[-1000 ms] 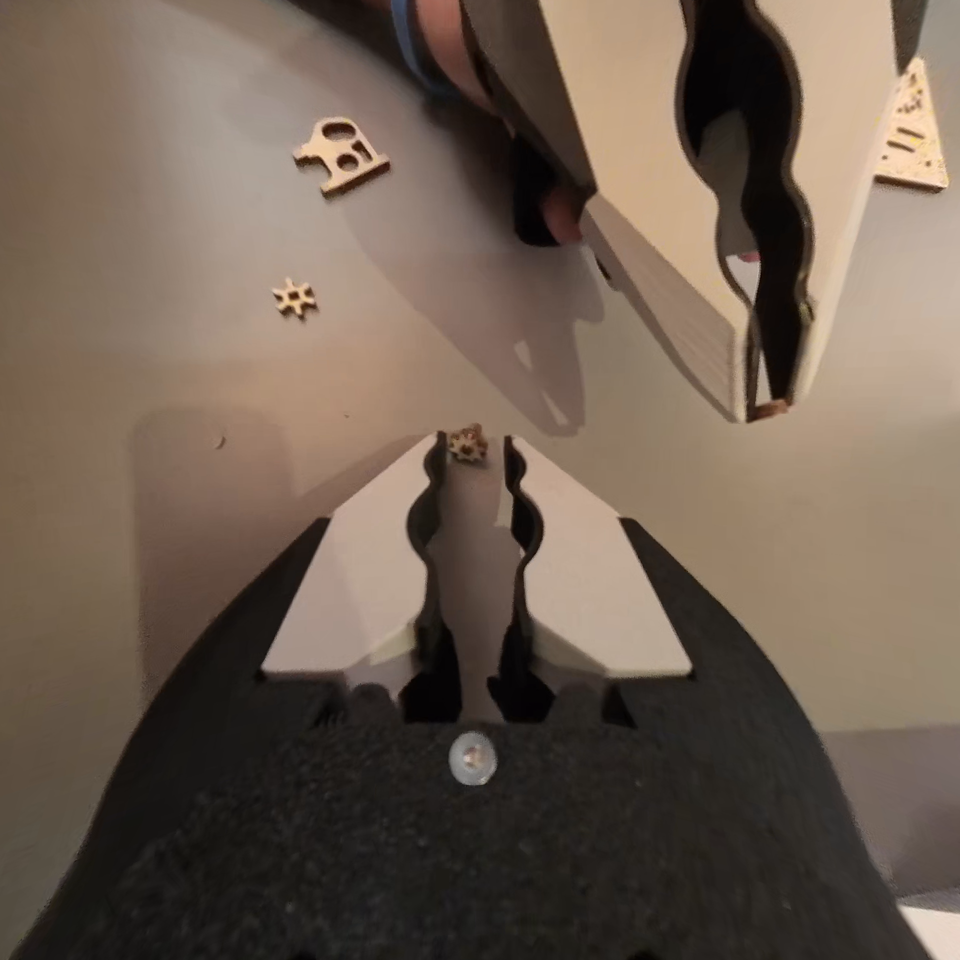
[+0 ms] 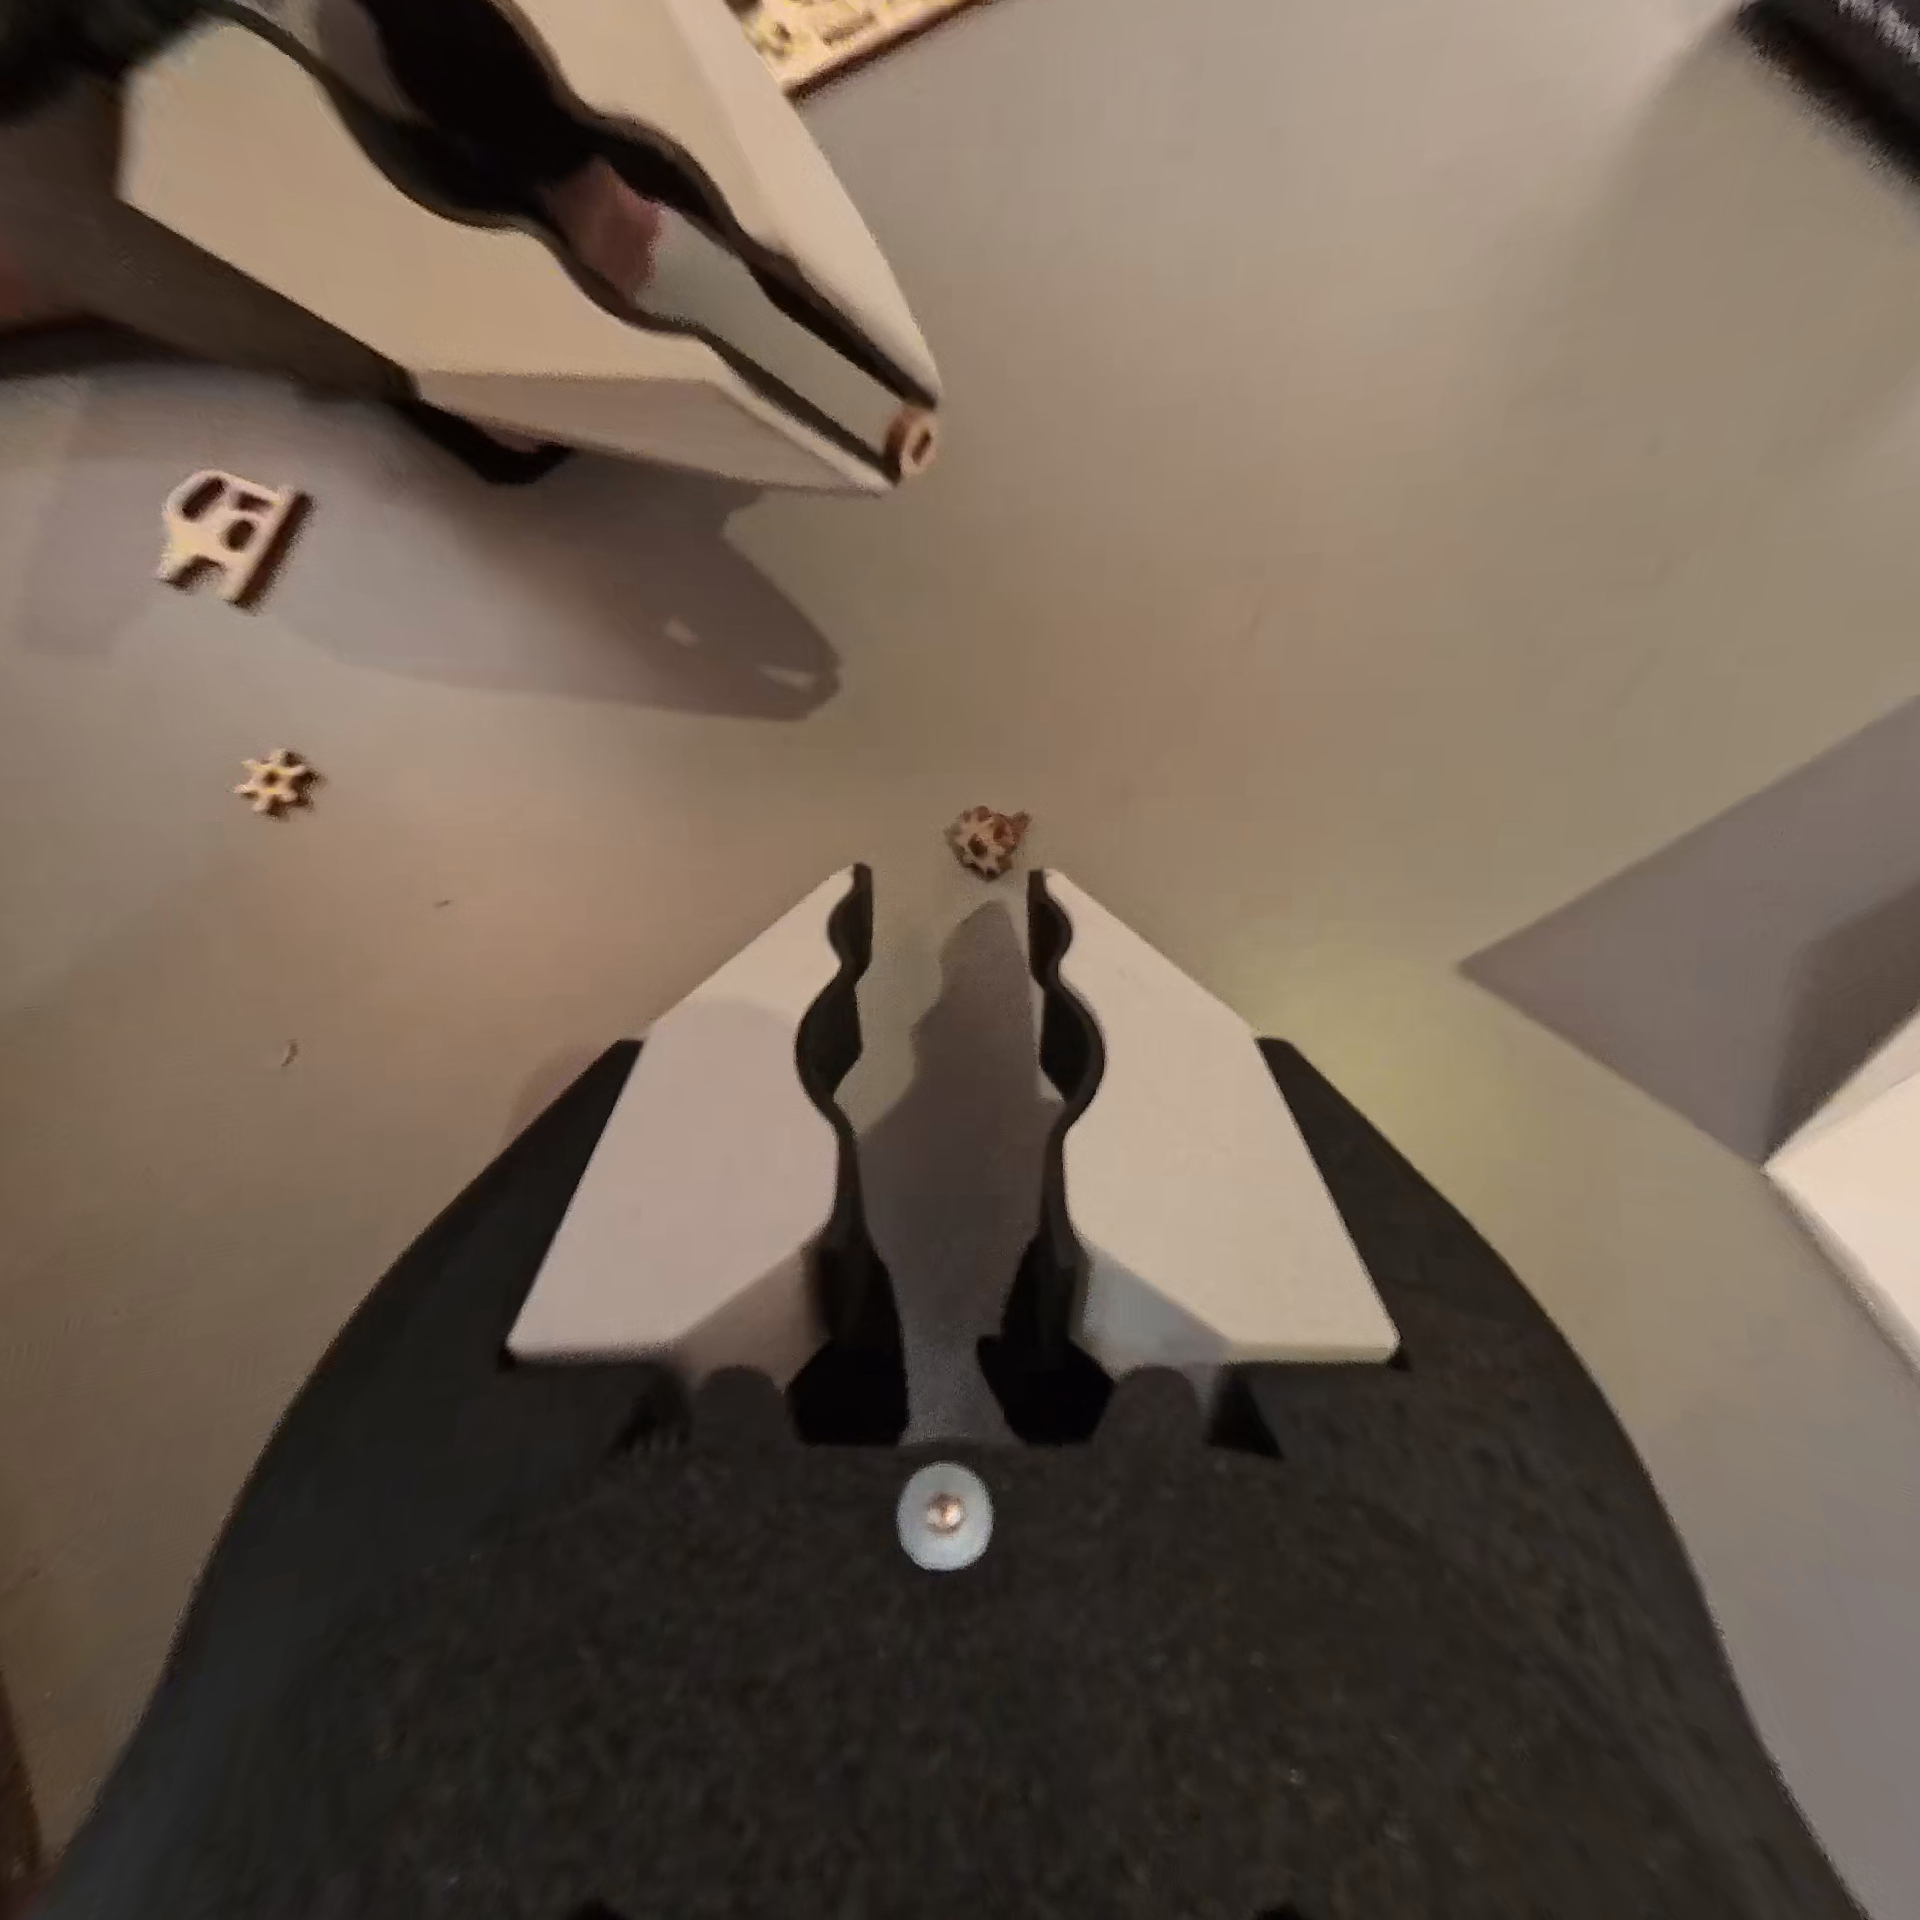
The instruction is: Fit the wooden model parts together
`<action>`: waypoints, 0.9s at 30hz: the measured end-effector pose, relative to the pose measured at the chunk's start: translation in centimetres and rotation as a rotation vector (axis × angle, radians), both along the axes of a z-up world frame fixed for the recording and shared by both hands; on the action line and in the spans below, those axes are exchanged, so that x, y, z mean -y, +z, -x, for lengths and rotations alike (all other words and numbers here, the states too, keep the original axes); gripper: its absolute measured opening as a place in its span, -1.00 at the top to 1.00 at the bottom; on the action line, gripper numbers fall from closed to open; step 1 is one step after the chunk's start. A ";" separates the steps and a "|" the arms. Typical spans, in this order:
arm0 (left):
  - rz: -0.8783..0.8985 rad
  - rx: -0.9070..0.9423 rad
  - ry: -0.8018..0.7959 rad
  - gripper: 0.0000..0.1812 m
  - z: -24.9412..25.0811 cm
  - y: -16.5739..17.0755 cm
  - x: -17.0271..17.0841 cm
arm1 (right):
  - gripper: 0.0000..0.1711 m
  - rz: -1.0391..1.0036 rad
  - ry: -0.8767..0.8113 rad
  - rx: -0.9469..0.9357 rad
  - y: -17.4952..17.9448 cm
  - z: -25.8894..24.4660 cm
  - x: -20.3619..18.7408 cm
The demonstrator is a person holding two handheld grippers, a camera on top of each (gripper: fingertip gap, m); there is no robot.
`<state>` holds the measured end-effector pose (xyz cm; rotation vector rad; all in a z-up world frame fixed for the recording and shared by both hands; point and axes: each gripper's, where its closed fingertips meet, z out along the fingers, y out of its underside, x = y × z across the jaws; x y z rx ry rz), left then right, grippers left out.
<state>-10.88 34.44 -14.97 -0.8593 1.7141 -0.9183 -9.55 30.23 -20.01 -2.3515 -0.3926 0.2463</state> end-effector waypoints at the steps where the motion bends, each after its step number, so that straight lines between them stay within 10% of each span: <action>1: 0.008 0.003 0.003 0.93 0.0 0.1 -0.1 | 0.71 0.002 0.035 0.010 0.7 -0.3 0.0; 10: 0.082 0.013 0.079 0.93 0.6 0.7 -4.2 | 0.73 -0.002 0.882 0.314 0.6 -0.5 -0.9; 27: 0.140 0.003 0.063 0.93 0.7 0.9 -4.6 | 0.84 -0.218 1.508 0.698 -1.4 -0.6 -1.7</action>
